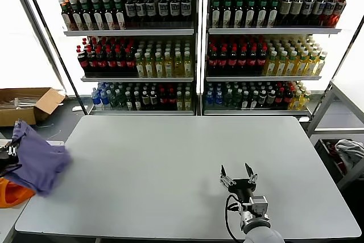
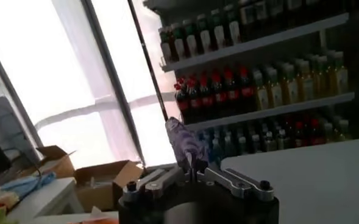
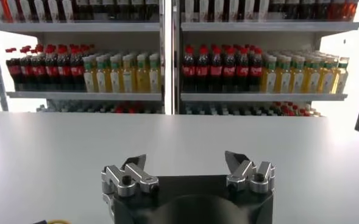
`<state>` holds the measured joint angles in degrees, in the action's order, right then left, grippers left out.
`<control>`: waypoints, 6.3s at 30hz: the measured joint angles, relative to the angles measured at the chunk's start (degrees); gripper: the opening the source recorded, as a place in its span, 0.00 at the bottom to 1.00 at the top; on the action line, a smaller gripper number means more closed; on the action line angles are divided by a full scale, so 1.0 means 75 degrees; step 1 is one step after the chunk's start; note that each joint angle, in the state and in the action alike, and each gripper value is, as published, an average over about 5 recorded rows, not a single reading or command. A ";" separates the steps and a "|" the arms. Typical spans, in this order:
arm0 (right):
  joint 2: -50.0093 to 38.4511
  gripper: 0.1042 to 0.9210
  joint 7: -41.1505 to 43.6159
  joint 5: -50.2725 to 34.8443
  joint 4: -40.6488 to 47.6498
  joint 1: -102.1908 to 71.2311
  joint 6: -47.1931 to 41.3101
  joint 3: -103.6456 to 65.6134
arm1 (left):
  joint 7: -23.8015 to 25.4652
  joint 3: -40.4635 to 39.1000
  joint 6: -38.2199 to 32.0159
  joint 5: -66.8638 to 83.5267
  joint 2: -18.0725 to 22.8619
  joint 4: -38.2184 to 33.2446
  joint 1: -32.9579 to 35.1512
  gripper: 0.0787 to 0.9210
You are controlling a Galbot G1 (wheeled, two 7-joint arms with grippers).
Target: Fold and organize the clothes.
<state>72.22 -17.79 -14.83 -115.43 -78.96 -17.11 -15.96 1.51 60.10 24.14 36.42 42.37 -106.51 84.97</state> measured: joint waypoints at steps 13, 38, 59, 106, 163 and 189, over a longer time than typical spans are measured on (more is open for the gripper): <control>0.0084 0.88 0.0007 0.0061 -0.0027 -0.0257 0.0024 -0.0270 | -0.0138 -0.3069 0.0107 -0.1358 0.1285 -0.0625 -0.0369 0.03; 0.0567 0.88 0.0030 0.0328 -0.0068 -0.0342 0.0029 0.0009 | -0.1228 -0.5847 0.0025 0.0645 0.2162 -0.1295 -0.1937 0.44; 0.0322 0.88 -0.0676 -0.4382 0.0644 0.2242 -0.1272 0.2272 | -0.2431 -0.4235 0.0150 0.0142 0.2523 -0.2254 -0.1103 0.88; 0.1029 0.24 -0.1040 -0.6598 0.3418 0.5235 -0.2060 0.4480 | -0.2406 -0.3114 0.0172 -0.0622 0.3172 -0.2456 -0.0107 0.88; -0.2577 0.80 0.0034 -0.3345 0.2100 0.4358 -0.2151 0.2385 | -0.2275 -0.4181 0.0090 -0.1356 0.4004 -0.2892 0.0165 0.88; -0.0782 0.88 -0.0823 -0.3503 0.1246 0.3598 -0.2118 0.2921 | -0.2177 -0.4203 0.0038 -0.1446 0.4276 -0.2859 0.0357 0.88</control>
<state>66.35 -23.96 -41.11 -106.08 -51.97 -33.00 5.95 -14.82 28.59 24.42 25.57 74.44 -127.95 87.65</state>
